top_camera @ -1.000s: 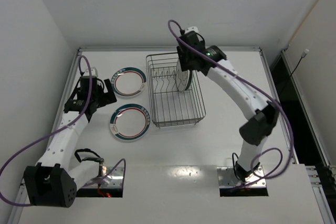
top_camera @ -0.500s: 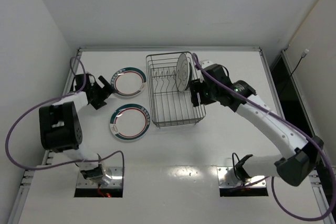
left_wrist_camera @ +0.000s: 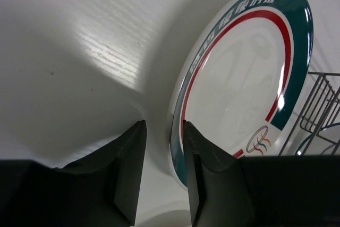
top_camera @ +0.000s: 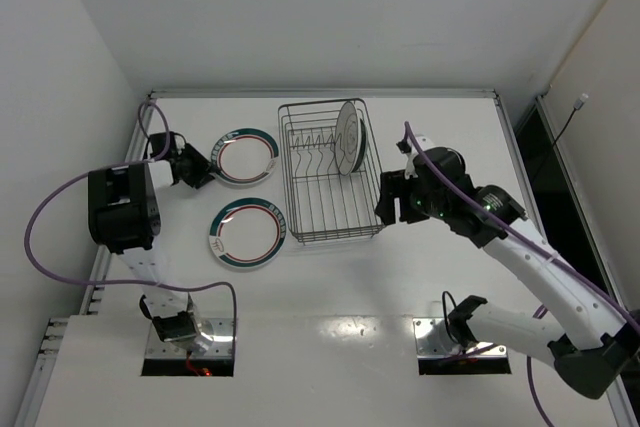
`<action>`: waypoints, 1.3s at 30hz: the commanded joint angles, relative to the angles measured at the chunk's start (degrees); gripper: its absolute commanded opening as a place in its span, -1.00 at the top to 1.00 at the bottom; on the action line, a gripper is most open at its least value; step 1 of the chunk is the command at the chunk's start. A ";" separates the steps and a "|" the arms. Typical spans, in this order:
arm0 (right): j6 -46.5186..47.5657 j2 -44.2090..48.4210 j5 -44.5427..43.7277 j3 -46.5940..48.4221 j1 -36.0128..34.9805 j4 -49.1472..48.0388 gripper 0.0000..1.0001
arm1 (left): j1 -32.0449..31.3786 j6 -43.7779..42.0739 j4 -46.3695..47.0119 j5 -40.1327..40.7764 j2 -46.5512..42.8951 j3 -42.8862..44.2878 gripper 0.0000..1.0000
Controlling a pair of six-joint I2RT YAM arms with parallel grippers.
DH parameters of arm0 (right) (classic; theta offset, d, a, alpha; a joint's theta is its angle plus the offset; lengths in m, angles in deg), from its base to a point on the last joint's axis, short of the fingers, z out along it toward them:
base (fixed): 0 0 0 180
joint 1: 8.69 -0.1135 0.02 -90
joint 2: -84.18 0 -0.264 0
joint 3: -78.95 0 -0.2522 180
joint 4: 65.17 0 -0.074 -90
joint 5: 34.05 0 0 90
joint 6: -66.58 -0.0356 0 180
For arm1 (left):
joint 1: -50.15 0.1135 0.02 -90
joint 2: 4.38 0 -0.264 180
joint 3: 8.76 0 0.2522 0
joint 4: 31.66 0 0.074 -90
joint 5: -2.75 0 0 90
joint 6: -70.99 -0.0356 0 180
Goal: Load the plates into the dish rack
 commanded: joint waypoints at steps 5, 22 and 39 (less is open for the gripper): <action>-1.36 -1.39 0.68 0.75 0.22 0.10 -0.31 | -0.69 0.21 1.78 -1.27 4.98 5.63 0.39; 1.09 -4.30 -2.91 11.03 0.22 7.39 -0.31 | -1.92 -2.69 -4.73 -5.22 11.13 16.45 1.00; 1.09 -5.53 1.03 11.73 0.22 6.26 -0.31 | 1.77 -8.93 -4.04 -8.28 -13.73 14.35 1.00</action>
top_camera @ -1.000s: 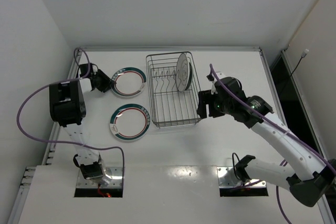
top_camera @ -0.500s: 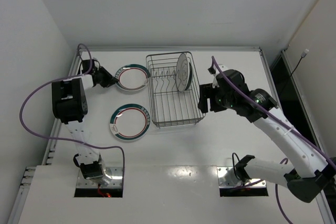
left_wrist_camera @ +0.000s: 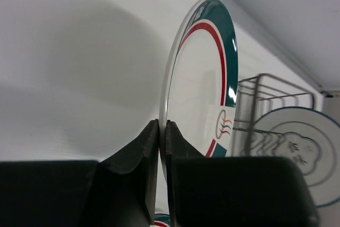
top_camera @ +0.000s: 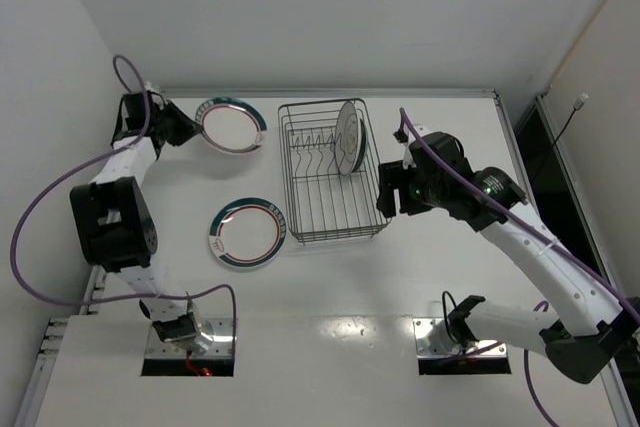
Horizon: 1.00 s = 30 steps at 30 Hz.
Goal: Load the plates into the dish rack
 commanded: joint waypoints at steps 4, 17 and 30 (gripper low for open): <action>1.32 -0.07 6.50 1.90 0.22 -5.78 -0.31 | 1.27 -0.32 13.04 -11.41 -12.26 -3.55 1.00; -4.38 -9.02 25.23 4.82 5.22 -30.73 -0.50 | 1.27 24.09 57.64 -35.49 -12.90 -15.32 1.00; -13.89 -21.41 37.90 7.60 11.64 -52.63 -0.50 | -1.80 30.71 64.65 -37.87 -10.52 -15.85 1.00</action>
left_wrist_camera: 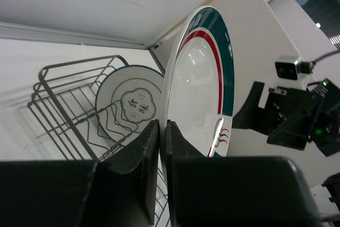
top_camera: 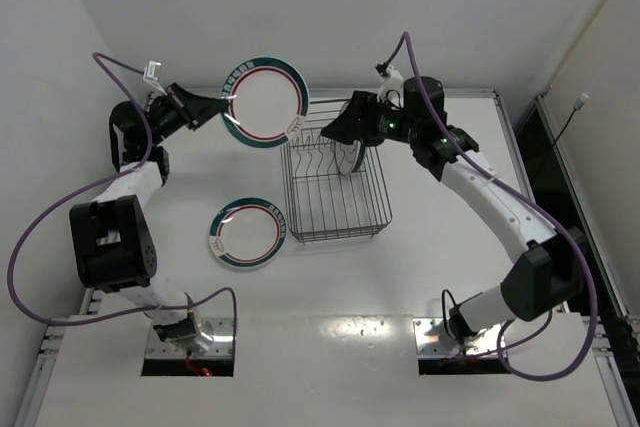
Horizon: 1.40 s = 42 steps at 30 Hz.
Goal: Load the plates into the dish rack
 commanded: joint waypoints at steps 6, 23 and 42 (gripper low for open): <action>-5.18 -4.56 4.53 5.70 0.92 -12.20 -0.50 | -4.46 2.06 7.89 -2.05 0.04 0.48 1.00; -8.08 -10.19 6.64 7.72 2.14 -12.04 0.98 | -12.38 2.06 8.42 -5.12 1.09 2.23 0.83; 17.49 -15.54 -53.82 28.37 -4.79 21.73 1.00 | -10.18 -14.03 -29.20 2.35 9.09 10.06 -0.74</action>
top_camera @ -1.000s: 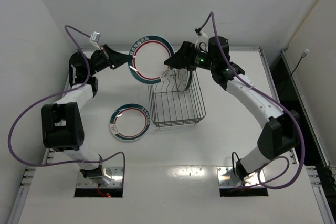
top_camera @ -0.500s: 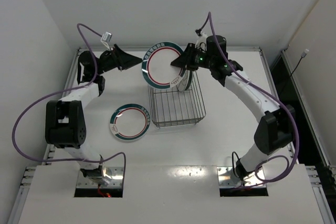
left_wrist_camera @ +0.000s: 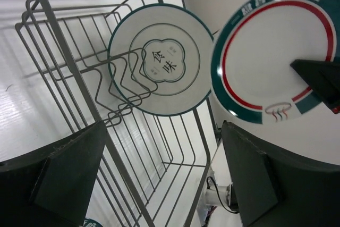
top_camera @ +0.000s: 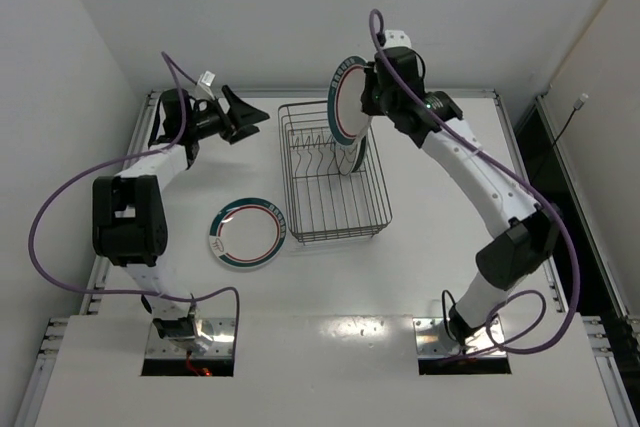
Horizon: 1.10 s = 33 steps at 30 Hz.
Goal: Load the plates into the dish rack
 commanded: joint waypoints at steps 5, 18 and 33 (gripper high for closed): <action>7.98 -6.50 -12.58 4.36 -1.72 0.44 1.00 | 0.27 -2.34 -2.15 -0.25 0.02 1.10 -0.74; 9.55 -16.24 -17.93 5.59 -5.32 -1.41 1.00 | 0.27 -3.49 -3.21 -0.25 0.02 1.63 -0.74; 7.89 -23.72 -11.36 11.74 -5.32 3.24 0.70 | 0.88 -3.49 -3.21 -0.25 0.02 2.15 -0.74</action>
